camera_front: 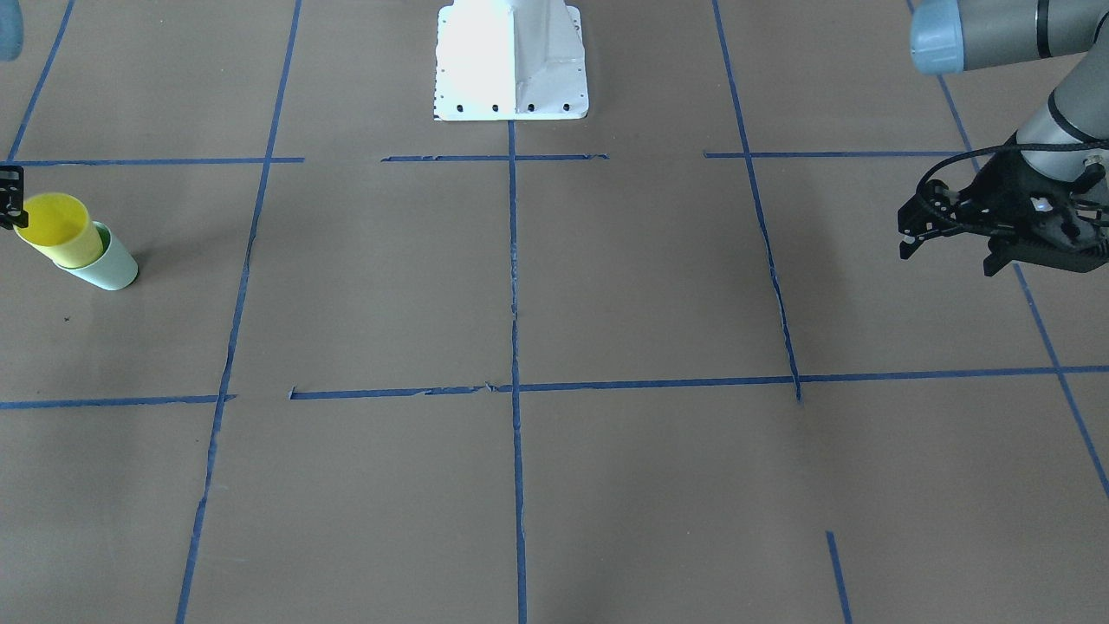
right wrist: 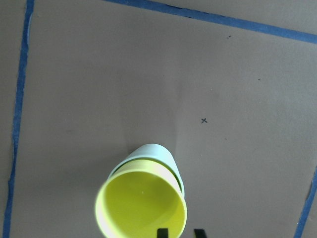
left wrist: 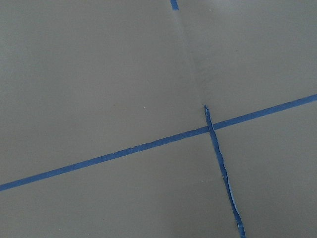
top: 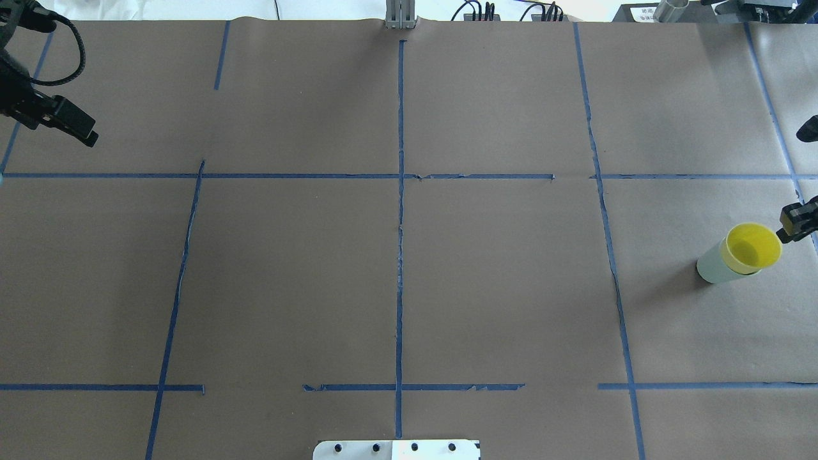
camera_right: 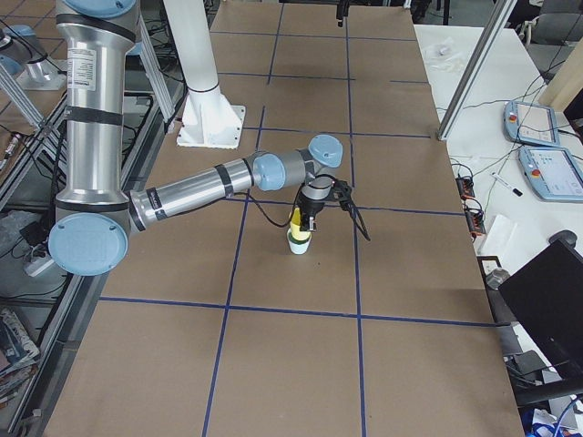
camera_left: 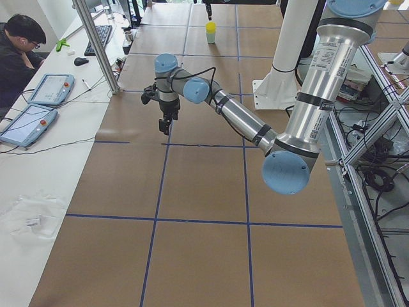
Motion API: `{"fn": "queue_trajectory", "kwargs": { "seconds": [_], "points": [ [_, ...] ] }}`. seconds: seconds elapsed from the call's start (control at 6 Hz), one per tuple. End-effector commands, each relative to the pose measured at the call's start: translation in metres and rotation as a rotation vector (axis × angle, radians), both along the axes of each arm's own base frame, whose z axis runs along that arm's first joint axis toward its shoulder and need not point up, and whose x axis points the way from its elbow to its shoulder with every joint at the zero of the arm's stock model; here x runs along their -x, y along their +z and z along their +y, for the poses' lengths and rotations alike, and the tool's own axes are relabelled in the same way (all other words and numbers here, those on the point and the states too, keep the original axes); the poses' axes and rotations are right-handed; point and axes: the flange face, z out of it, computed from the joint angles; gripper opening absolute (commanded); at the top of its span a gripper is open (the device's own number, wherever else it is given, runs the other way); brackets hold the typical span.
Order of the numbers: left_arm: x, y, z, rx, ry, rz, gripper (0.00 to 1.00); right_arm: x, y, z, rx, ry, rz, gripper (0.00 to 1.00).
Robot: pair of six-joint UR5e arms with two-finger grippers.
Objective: Transfer and stack yellow cup on green cup
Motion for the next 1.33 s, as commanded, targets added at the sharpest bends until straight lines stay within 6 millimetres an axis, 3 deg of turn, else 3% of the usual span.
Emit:
{"fn": "queue_trajectory", "kwargs": {
  "seconds": [0.0,0.17,0.33,0.5,0.83,1.0,1.17],
  "points": [
    [0.001,-0.001,-0.001,-0.003,0.0,0.001,1.0,0.001,-0.004,0.001,-0.008,-0.004,-0.007,1.0],
    [0.0,0.002,-0.001,-0.004,0.008,-0.002,1.0,-0.003,-0.006,0.008,-0.013,-0.001,-0.006,1.0],
    [0.002,0.008,-0.002,0.003,0.008,-0.006,1.0,-0.031,-0.003,0.004,-0.022,0.043,-0.005,1.0],
    [0.018,0.012,-0.008,-0.025,0.021,-0.019,1.0,-0.063,0.015,0.009,-0.057,0.019,-0.006,1.0],
    [0.073,0.057,-0.031,-0.069,0.074,-0.066,1.0,-0.132,0.058,0.032,-0.069,0.034,-0.001,1.0],
    [0.113,0.1,-0.029,-0.075,0.109,-0.089,1.0,-0.163,0.085,0.041,-0.069,0.046,-0.003,1.0],
    [0.16,0.145,-0.02,-0.045,0.114,-0.053,1.0,-0.175,0.1,0.053,-0.044,0.062,0.003,1.0]
  ]
}}
